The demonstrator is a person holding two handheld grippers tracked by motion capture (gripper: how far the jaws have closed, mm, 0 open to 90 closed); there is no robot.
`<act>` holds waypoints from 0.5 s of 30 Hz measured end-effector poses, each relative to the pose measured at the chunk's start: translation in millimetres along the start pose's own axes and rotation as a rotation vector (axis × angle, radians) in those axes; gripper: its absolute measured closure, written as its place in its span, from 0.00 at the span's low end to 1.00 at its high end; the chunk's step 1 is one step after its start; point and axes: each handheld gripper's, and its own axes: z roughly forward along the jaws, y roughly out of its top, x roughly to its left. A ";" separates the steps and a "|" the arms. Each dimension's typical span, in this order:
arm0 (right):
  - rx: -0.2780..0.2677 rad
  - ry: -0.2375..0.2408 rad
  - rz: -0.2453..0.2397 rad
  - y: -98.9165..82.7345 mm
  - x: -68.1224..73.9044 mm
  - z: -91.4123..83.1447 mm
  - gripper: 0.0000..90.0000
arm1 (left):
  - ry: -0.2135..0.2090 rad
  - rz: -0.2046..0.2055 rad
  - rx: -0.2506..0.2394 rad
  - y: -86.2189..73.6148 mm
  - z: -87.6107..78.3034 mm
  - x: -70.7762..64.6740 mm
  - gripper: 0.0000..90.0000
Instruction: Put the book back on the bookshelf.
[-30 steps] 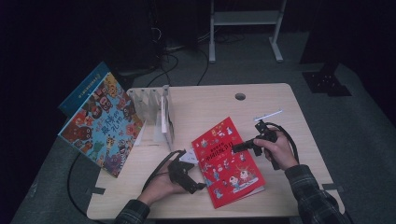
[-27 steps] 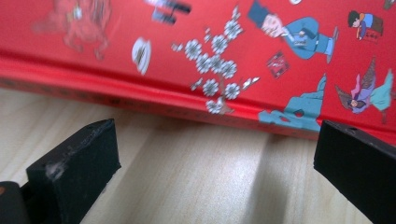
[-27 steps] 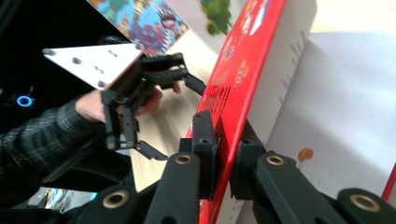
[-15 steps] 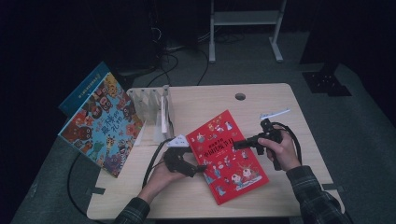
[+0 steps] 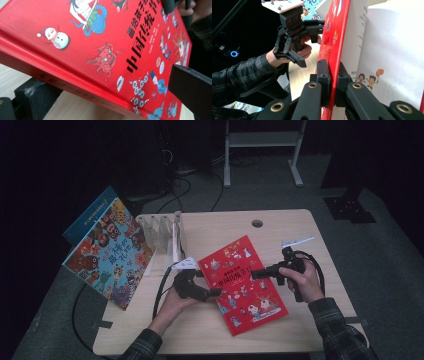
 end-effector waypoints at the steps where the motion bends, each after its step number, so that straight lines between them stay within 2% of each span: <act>1: 0.000 0.000 -0.004 -0.1 0.6 -0.3 0.94 | -0.001 0.003 -0.008 1.7 -1.5 -0.5 0.00; 3: -0.003 0.001 -0.009 -0.2 1.8 -0.3 0.93 | -0.001 0.011 -0.020 5.2 -4.3 -1.3 0.00; 8: 0.000 -0.048 -0.028 -1.5 3.7 -0.2 0.87 | -0.018 0.032 -0.059 12.3 -9.6 -4.4 0.00; 15: 0.006 -0.176 -0.060 -6.1 8.8 0.7 0.76 | -0.035 0.054 -0.105 20.3 -10.1 -9.7 0.00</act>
